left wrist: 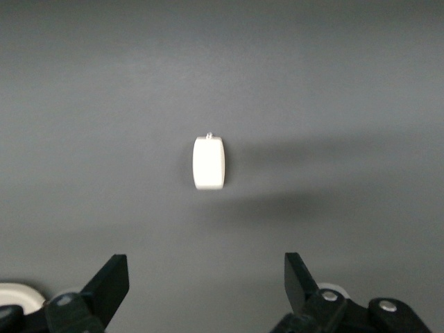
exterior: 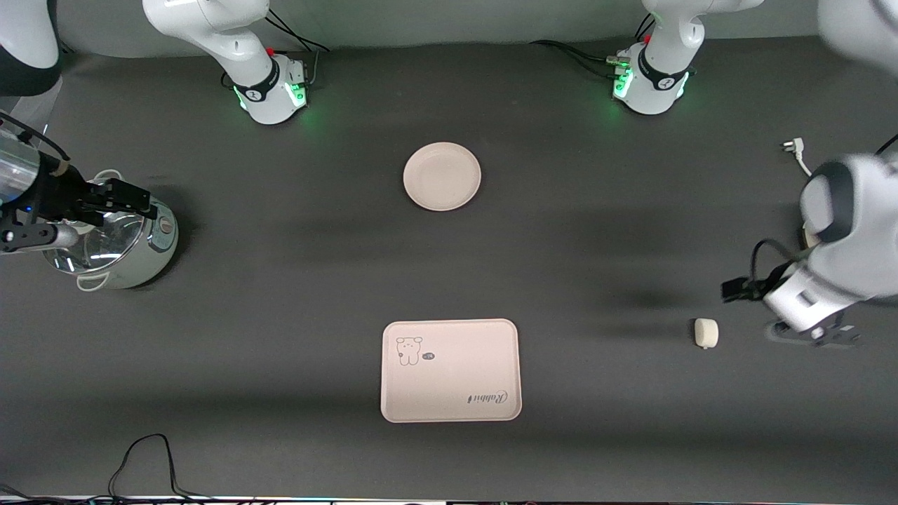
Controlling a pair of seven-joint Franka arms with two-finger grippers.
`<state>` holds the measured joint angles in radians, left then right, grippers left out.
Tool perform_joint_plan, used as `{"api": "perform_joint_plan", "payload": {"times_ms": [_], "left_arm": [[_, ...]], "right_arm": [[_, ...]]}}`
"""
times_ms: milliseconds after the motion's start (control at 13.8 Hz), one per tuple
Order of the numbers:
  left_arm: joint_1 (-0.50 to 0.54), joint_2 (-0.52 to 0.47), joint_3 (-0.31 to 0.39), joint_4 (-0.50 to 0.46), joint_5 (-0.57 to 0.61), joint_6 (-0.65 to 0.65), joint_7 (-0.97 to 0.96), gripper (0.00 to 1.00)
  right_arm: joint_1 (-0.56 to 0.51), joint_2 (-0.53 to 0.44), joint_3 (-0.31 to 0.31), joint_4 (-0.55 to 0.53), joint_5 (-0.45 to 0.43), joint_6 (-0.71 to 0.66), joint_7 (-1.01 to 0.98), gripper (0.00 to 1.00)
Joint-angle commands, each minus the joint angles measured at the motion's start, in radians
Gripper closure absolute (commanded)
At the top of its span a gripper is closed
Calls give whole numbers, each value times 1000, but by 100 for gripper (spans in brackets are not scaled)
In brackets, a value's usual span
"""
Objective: Place bun in plate and plate on tray
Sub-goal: 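Reach the left gripper down to the white bun and grasp it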
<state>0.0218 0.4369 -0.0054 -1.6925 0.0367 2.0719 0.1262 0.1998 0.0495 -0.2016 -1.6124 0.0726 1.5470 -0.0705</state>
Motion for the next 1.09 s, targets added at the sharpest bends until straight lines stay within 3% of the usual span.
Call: {"api": "perform_joint_plan", "payload": {"times_ms": [0, 291, 363, 508, 654, 726, 872, 1017], "left_arm": [[6, 109, -2, -9, 3, 115, 35, 0], [41, 229, -4, -35, 9, 312, 73, 0], [46, 230, -4, -42, 8, 327, 73, 11], [44, 230, -5, -42, -3, 330, 69, 47], [43, 232, -5, -42, -3, 330, 66, 76], [44, 230, -7, -41, -3, 329, 66, 80], [30, 197, -13, -44, -6, 304, 37, 80], [-6, 102, -16, -49, -11, 195, -54, 80]], "right_arm": [[24, -7, -4, -38, 13, 15, -18, 0], [84, 6, -4, -115, 13, 28, -15, 0], [89, 16, -4, -141, 13, 28, -14, 0], [99, 21, -4, -176, 15, 28, -14, 0], [133, 55, -4, -178, 38, 25, -15, 0], [150, 68, -4, -179, 65, 22, -14, 0], [191, 110, -4, -178, 108, 19, 0, 0], [210, 205, -4, -175, 134, 19, -2, 0]]}}
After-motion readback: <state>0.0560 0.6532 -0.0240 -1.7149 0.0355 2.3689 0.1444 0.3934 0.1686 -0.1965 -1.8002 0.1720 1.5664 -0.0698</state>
